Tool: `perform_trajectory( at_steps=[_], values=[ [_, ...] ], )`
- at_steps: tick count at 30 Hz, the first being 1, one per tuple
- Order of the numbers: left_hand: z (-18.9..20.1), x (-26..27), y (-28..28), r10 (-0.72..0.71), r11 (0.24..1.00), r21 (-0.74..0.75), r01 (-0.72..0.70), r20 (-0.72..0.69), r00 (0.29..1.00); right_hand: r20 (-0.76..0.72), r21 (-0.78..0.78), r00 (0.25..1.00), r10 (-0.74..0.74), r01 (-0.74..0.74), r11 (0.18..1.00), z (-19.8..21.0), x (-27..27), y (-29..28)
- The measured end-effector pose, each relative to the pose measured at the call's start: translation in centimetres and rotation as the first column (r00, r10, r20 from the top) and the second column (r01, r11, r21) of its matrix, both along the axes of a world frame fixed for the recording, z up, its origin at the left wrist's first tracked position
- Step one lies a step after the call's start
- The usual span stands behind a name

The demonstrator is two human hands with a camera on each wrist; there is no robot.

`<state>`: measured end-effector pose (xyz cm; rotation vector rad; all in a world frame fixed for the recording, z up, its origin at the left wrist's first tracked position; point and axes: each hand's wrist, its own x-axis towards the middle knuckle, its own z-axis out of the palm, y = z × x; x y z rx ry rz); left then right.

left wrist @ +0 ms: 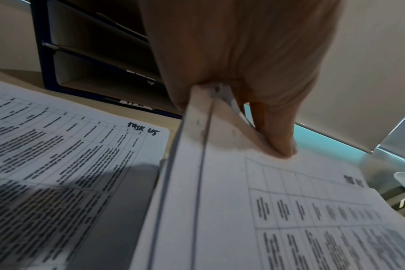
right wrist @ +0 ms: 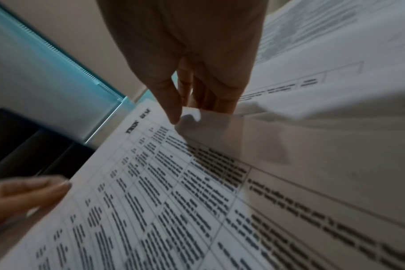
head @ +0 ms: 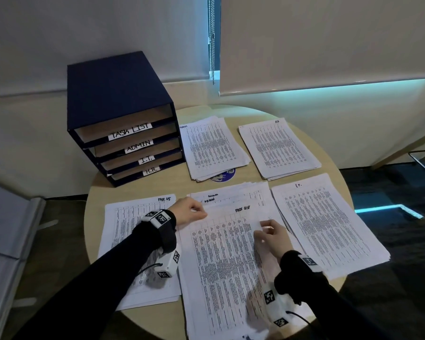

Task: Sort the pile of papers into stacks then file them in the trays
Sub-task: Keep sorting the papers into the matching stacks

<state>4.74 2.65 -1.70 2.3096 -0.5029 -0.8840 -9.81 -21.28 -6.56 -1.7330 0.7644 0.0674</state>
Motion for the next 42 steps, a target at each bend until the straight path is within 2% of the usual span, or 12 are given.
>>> perform_trajectory(
  at_steps=[3, 5, 10, 14, 18, 22, 25, 29, 33, 39, 42],
  values=[
    [-0.2, 0.0, 0.0, 0.007, 0.999, 0.035, -0.008, 0.025, 1.000, -0.009, -0.169, 0.999, 0.053, -0.053, 0.984, 0.4, 0.1, 0.8],
    [-0.4, 0.0, 0.0, 0.015, 0.998, 0.060, -0.018, 0.045, 0.999, -0.014, -0.228, 0.998, 0.058, -0.060, 0.972, 0.6, 0.1, 1.0],
    [-0.6, -0.2, 0.1, 0.070, 0.996, 0.060, -0.072, 0.028, 0.997, -0.033, -0.235, 0.997, 0.070, -0.076, 0.969, 0.7, -0.1, 1.1],
    [-1.1, -0.2, 0.6, 0.170, 0.982, -0.079, -0.173, -0.046, 0.984, -0.034, -0.261, 0.997, 0.063, -0.070, 0.963, 0.0, -0.7, 1.0],
    [-1.4, -0.3, 0.3, 0.234, 0.959, -0.157, -0.234, -0.021, 0.972, 0.013, -0.223, 0.996, 0.083, -0.078, 0.972, -0.5, -1.5, 0.4],
    [-1.1, -0.2, 0.3, 0.111, 0.992, -0.062, -0.108, 0.058, 0.992, 0.092, -0.121, 0.994, 0.062, -0.050, 0.991, -1.1, -2.3, -0.7],
    [-1.0, 0.0, 0.3, 0.014, 0.998, -0.058, -0.011, 0.047, 0.999, 0.149, -0.045, 0.987, 0.066, -0.060, 0.997, -1.0, -2.6, -1.4],
    [-1.2, 0.1, 0.2, 0.025, 0.999, -0.030, -0.023, 0.041, 0.999, 0.154, 0.031, 0.973, 0.174, -0.181, 0.983, -0.1, -2.3, -1.6],
    [-1.0, -0.2, 0.0, 0.034, 0.999, -0.028, -0.034, 0.022, 0.999, 0.105, -0.002, 0.932, 0.347, -0.348, 0.937, -0.1, -2.2, -1.4],
    [0.0, 0.5, -0.6, -0.050, 0.993, 0.104, 0.057, -0.065, 0.997, 0.086, -0.004, 0.940, 0.331, -0.332, 0.943, -0.2, -2.6, -0.9],
    [0.1, 0.7, -0.6, -0.084, 0.982, 0.168, 0.082, 0.004, 0.996, 0.068, -0.020, 0.947, 0.315, -0.314, 0.949, -0.1, -2.5, -1.2]
  ],
)
